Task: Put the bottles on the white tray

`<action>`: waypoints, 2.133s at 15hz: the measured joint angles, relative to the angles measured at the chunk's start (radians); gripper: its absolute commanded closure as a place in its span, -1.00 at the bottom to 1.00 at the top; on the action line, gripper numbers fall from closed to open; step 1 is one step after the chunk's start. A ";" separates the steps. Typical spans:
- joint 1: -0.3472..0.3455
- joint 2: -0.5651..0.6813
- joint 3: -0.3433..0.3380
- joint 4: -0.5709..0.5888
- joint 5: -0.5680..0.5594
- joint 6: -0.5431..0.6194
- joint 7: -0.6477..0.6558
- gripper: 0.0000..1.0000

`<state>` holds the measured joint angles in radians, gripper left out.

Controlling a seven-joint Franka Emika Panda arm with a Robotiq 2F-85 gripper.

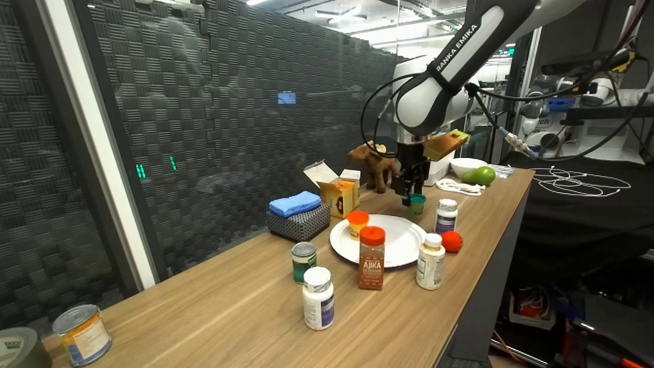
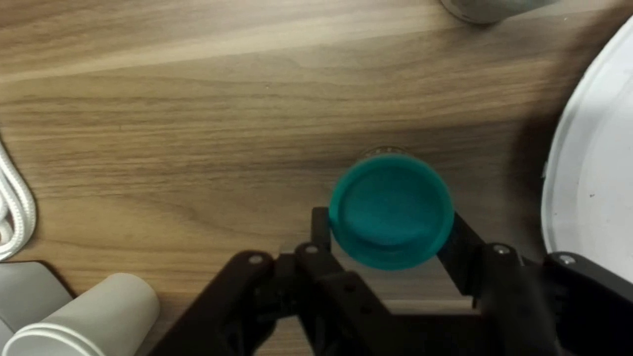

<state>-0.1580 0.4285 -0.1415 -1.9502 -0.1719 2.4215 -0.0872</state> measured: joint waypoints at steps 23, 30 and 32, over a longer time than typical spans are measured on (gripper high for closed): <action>0.078 -0.119 0.116 -0.080 -0.030 0.011 -0.089 0.47; 0.077 -0.119 0.135 -0.129 0.024 0.148 -0.197 0.47; 0.074 -0.119 0.144 -0.141 0.045 0.156 -0.236 0.47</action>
<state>-0.0841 0.3099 0.0028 -2.0908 -0.1273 2.5777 -0.3229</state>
